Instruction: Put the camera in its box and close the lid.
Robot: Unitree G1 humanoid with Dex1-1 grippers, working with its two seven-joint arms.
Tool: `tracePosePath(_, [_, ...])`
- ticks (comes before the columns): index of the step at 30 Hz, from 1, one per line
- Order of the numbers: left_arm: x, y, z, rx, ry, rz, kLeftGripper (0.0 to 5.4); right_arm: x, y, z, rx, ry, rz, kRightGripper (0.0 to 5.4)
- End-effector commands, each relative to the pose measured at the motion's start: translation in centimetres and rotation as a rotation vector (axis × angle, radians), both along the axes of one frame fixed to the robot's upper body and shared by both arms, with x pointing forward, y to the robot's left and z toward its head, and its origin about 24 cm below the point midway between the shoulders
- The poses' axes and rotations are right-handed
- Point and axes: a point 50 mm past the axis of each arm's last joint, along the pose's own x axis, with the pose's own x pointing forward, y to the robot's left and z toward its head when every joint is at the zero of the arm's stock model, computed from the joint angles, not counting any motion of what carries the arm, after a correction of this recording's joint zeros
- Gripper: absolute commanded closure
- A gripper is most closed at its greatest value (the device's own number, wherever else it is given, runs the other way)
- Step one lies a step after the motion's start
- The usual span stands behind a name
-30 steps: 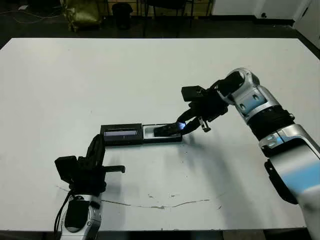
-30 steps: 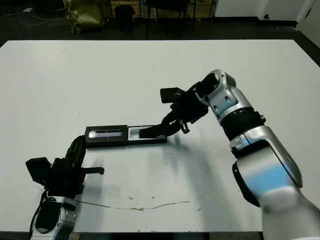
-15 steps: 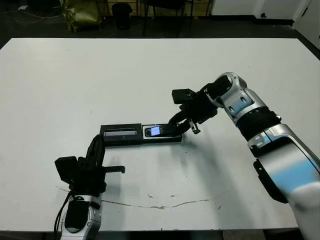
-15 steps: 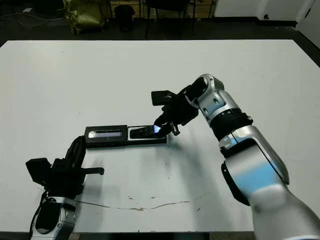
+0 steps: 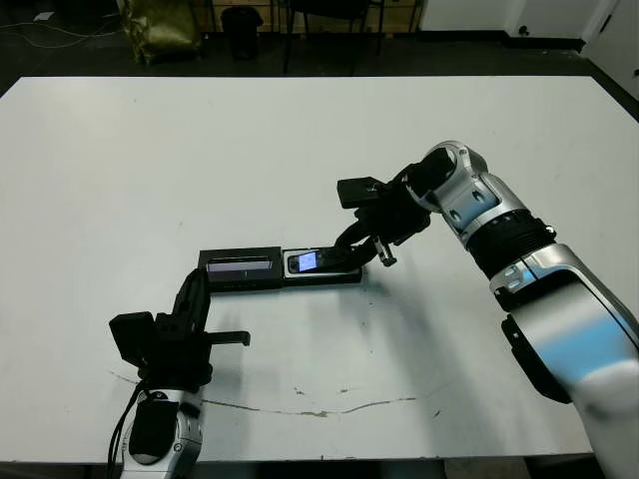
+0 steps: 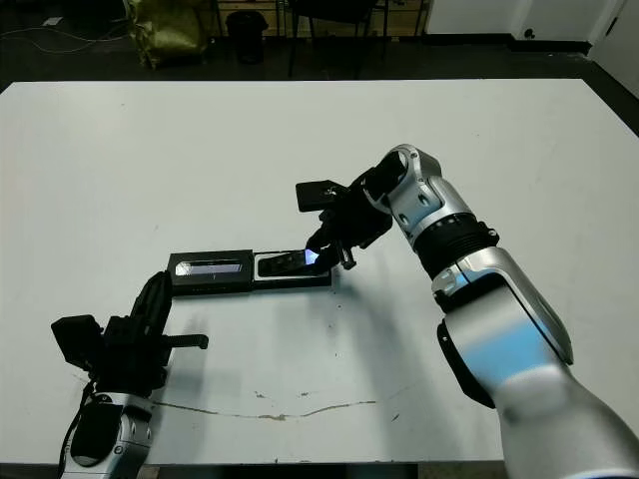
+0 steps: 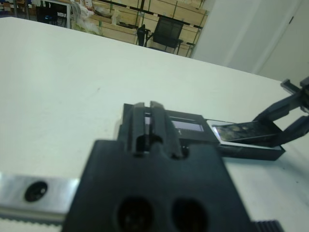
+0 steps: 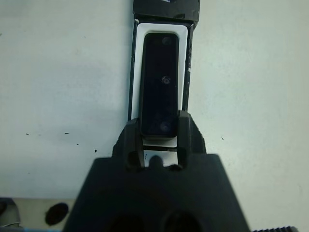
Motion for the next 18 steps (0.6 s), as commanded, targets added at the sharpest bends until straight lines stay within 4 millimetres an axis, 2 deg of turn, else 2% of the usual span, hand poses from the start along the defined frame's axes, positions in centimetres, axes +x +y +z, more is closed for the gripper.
tracePosePath(1, [-0.2, 0.1, -0.4, 0.014, 0.036, 0.007, 5.40, -0.5, 0.7, -0.9, 0.017, -0.011, 0.035, 4.67])
tracePosePath(18, [-0.1, 0.1, -0.6, 0.003, 0.029, 0.004, 5.40, 0.3, -0.9, 0.8, 0.034, -0.034, -0.015, 0.97])
